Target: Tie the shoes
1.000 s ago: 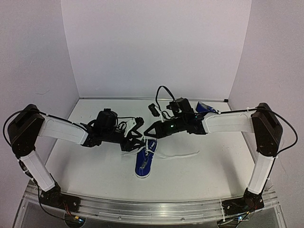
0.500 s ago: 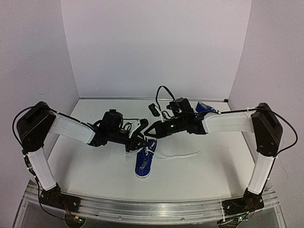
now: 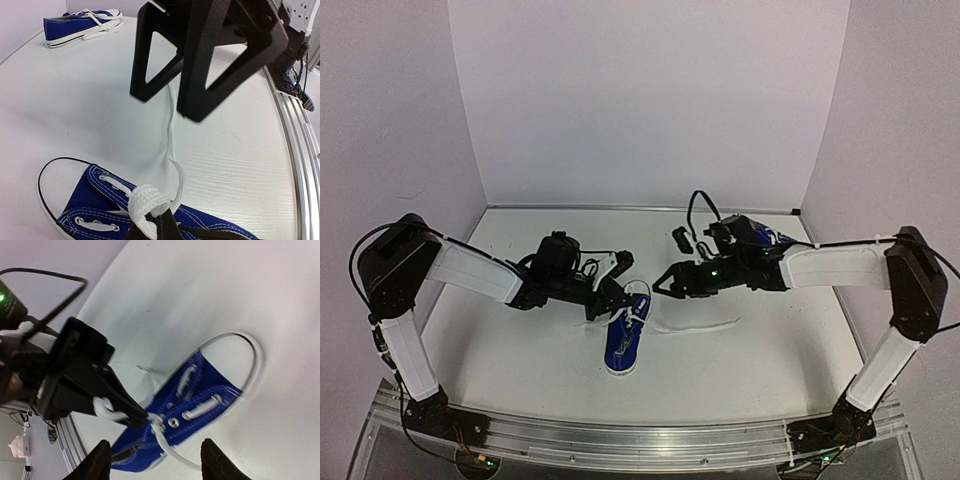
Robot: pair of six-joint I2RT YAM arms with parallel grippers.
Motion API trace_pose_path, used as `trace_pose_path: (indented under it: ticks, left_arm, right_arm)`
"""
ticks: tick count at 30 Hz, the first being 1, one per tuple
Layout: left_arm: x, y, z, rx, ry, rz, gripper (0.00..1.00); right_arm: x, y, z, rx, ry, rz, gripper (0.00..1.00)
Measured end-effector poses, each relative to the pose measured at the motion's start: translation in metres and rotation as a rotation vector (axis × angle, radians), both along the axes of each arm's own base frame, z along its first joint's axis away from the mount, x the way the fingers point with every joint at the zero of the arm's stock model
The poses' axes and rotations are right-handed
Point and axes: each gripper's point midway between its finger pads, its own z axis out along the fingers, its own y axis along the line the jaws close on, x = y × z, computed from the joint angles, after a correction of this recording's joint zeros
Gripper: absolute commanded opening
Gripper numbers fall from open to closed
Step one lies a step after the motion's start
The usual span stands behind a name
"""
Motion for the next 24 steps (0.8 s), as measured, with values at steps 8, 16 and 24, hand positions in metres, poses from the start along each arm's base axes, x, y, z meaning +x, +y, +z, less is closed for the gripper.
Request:
trace_pose_path:
  ticks: [8,16,24]
  left_arm:
    - [0.001,0.000,-0.001,0.005,-0.015,0.004,0.00]
    - [0.003,0.000,-0.001,0.011,-0.029,0.007,0.00]
    - [0.004,0.001,-0.001,0.014,-0.034,0.012,0.00]
  right_arm:
    - [-0.011,-0.075,-0.024,-0.198,0.070,-0.269,0.63]
    - [-0.021,-0.110,-0.081,-0.406,0.166,-0.366,0.63]
    - [-0.015,-0.116,-0.121,-0.517,0.206,-0.380,0.63]
